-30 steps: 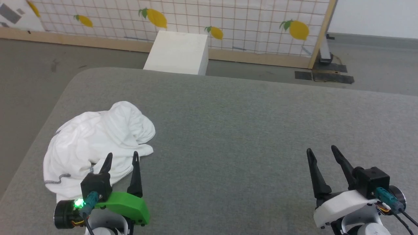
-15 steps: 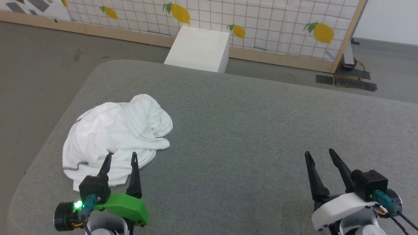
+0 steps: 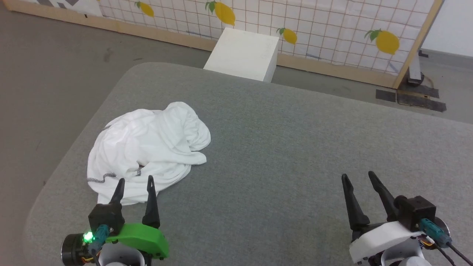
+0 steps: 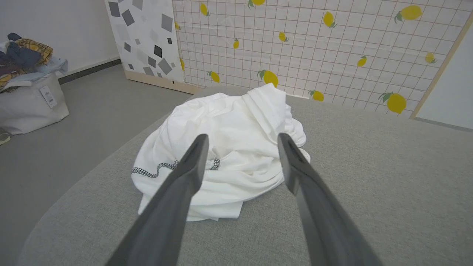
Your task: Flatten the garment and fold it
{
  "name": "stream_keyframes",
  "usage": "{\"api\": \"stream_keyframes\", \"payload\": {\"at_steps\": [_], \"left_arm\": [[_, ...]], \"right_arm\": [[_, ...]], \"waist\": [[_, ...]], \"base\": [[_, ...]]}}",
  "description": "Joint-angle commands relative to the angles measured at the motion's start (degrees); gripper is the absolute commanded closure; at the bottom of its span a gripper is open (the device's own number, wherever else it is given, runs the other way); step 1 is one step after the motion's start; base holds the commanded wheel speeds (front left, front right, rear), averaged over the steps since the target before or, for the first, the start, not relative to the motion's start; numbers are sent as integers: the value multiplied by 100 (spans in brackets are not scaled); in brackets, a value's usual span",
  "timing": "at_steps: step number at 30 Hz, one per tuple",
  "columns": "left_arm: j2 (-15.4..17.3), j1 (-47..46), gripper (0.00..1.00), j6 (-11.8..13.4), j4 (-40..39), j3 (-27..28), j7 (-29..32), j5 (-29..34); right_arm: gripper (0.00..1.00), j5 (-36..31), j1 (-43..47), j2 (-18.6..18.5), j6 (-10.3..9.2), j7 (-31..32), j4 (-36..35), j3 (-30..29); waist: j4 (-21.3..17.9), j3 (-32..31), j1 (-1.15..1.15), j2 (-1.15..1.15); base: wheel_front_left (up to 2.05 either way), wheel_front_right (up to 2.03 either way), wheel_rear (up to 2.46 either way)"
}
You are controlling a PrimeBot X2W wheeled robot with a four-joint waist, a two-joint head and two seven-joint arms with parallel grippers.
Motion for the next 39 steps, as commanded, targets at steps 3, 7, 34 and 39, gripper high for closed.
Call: {"api": "stream_keyframes", "payload": {"at_steps": [3, 7, 34, 39], "left_arm": [[-19, 98, 0, 46, 39, -22, -85, -130], [-20, 100, 0, 70, 63, -28, -132, -154], [-27, 140, 0, 200, 252, -29, -450, -161], [-25, 136, 0, 204, 311, -22, -508, -141]], "right_arm": [[0, 98, 78, 1, -6, -93, 66, 27], [0, 126, 74, 1, -6, -141, 110, 35], [0, 193, 54, 2, -8, -460, 353, 98], [0, 204, 41, 2, -8, -518, 406, 103]], "waist": [[96, 8, 0, 0], [188, 13, 0, 0], [713, 24, 0, 0], [800, 30, 0, 0]], "base": [[0, 0, 0], [0, 0, 0], [0, 0, 0], [0, 0, 0]]}}
